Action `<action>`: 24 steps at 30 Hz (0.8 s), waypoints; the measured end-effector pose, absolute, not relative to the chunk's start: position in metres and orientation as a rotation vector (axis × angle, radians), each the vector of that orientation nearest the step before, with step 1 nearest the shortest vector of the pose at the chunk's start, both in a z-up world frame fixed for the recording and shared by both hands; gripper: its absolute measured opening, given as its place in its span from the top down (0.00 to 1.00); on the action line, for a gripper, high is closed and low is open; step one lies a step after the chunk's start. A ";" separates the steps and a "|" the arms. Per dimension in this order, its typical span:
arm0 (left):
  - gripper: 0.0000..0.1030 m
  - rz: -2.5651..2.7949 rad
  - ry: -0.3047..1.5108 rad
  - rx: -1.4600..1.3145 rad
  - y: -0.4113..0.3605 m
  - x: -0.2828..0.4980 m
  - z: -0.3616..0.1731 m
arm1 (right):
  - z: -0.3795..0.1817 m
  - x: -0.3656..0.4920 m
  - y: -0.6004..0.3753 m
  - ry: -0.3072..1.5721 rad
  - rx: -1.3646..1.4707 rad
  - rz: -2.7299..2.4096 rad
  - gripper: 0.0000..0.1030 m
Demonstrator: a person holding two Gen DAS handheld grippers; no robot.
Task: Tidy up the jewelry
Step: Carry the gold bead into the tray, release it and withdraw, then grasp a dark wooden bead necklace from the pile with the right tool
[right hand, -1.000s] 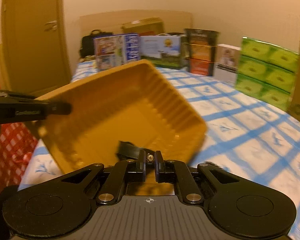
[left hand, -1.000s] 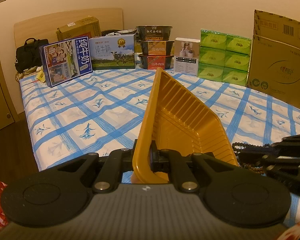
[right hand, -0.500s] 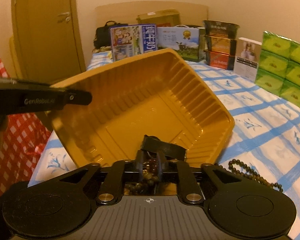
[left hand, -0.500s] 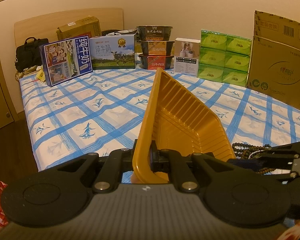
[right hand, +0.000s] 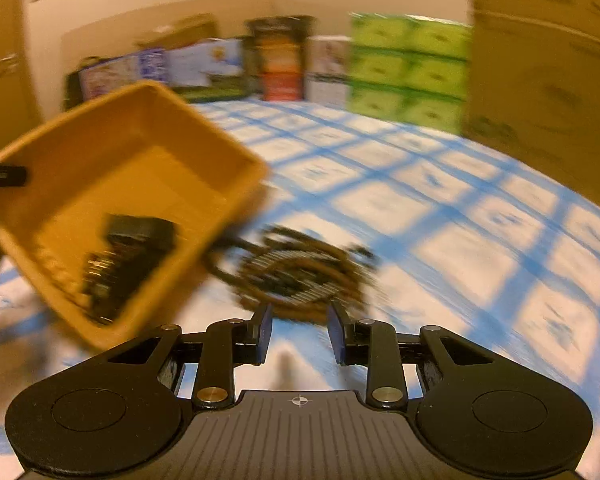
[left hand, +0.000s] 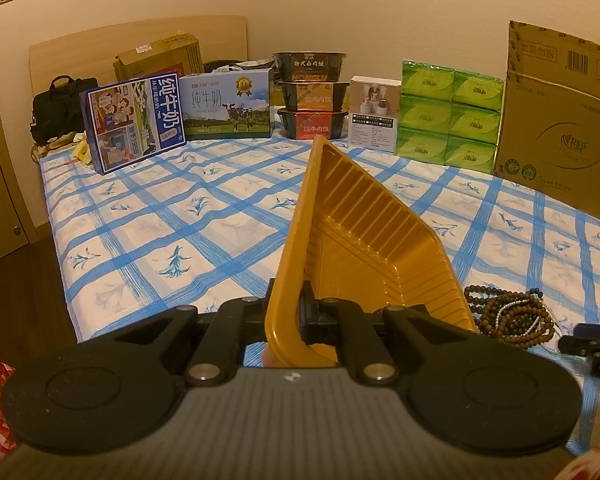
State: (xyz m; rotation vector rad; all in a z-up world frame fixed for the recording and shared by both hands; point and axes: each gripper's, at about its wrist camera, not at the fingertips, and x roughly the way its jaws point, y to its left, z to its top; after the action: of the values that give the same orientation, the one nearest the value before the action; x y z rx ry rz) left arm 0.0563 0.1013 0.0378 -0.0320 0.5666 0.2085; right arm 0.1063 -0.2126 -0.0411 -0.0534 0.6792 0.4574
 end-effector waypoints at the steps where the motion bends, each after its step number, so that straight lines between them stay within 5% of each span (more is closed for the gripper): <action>1: 0.93 0.208 0.567 -0.030 0.101 0.057 0.038 | -0.043 0.108 -0.220 0.688 -0.044 0.433 0.70; 24: 0.93 0.209 0.567 -0.031 0.100 0.057 0.039 | -0.062 0.158 -0.221 0.738 -0.071 0.454 0.70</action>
State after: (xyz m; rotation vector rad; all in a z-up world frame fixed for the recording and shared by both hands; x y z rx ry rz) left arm 0.0568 0.0998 0.0390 -0.0306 0.5671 0.2086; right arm 0.1580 -0.2208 -0.0625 -0.0711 0.7383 0.4540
